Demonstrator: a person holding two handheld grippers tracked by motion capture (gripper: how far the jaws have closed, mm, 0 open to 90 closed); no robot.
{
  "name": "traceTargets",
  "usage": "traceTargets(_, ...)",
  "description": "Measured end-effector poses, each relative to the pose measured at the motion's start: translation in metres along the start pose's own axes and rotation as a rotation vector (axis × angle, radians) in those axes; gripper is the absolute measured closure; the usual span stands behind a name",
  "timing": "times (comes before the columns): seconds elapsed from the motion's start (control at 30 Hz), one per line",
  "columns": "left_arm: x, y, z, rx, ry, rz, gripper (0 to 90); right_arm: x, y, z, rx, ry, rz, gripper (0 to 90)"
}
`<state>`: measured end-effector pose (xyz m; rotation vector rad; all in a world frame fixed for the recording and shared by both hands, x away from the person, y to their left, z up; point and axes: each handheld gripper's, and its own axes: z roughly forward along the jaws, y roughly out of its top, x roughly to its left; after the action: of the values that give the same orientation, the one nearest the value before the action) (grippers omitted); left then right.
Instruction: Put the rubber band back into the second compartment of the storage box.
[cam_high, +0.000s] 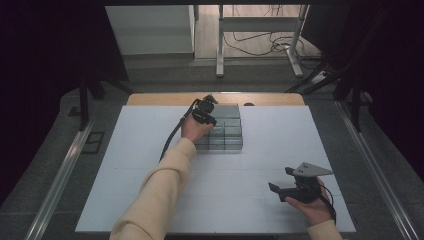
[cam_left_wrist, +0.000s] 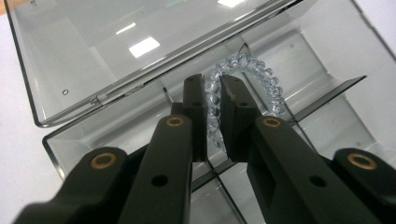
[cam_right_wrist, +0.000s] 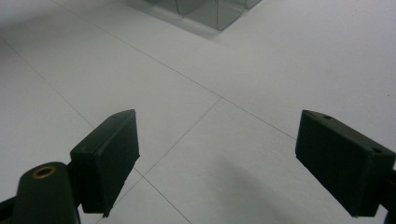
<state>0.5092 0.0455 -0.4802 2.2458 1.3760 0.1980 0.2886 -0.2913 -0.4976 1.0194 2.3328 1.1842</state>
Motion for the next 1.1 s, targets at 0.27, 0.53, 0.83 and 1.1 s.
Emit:
traceTargets(0.27, 0.001, -0.001, 0.001, -0.012, -0.002, -0.009, 81.7, 0.0, 0.0, 0.0, 0.001, 0.001, 0.003, 14.0)
traceTargets(0.53, -0.001, -0.001, -0.003, -0.032, -0.053, 0.018, 45.8, 0.0, 0.0, 0.0, 0.0, 0.0, 0.003, 14.0)
traceTargets(0.83, -0.004, -0.001, -0.006, -0.031, -0.074, 0.034, 37.0, 0.0, 0.0, 0.0, 0.001, -0.003, 0.002, 14.0)
traceTargets(1.1, -0.006, 0.001, -0.018, -0.023, -0.087, 0.05, 38.0, -0.001, 0.001, 0.0, 0.0, -0.004, 0.004, 14.0)
